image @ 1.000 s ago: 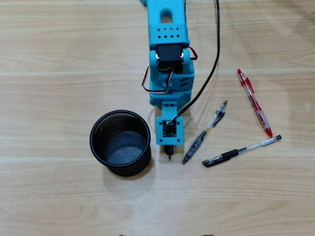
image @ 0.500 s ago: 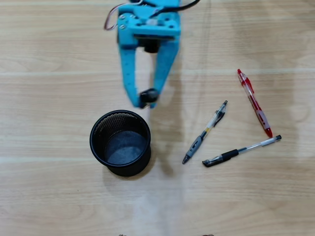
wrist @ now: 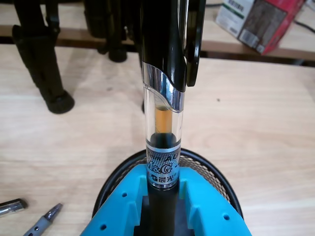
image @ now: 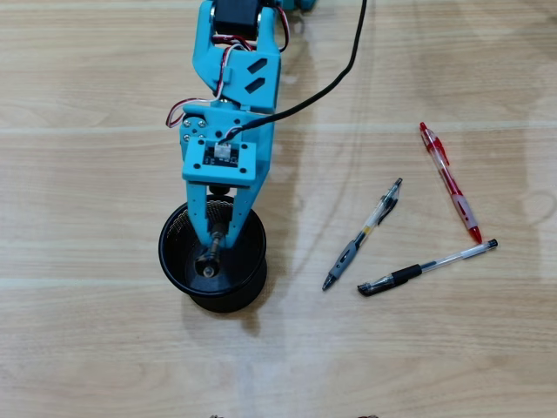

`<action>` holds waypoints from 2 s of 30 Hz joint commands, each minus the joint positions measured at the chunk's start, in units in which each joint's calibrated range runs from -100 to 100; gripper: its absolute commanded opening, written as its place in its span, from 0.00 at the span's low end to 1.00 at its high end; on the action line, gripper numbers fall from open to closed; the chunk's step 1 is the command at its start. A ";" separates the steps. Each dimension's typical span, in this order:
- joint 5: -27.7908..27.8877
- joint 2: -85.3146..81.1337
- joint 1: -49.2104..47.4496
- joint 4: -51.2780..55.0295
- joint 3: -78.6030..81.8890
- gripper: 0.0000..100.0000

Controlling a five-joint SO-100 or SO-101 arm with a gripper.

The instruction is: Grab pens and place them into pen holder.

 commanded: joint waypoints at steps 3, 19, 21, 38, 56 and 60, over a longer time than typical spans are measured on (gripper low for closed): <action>-0.31 -0.64 2.13 0.97 -2.70 0.06; 7.37 -11.72 -0.21 13.86 -4.78 0.02; 10.77 -15.77 -2.55 19.36 -6.23 0.02; 4.29 -5.21 -34.81 66.98 -12.11 0.19; -2.51 23.36 -43.27 40.25 -19.81 0.27; -2.56 26.07 -40.93 40.51 -19.81 0.23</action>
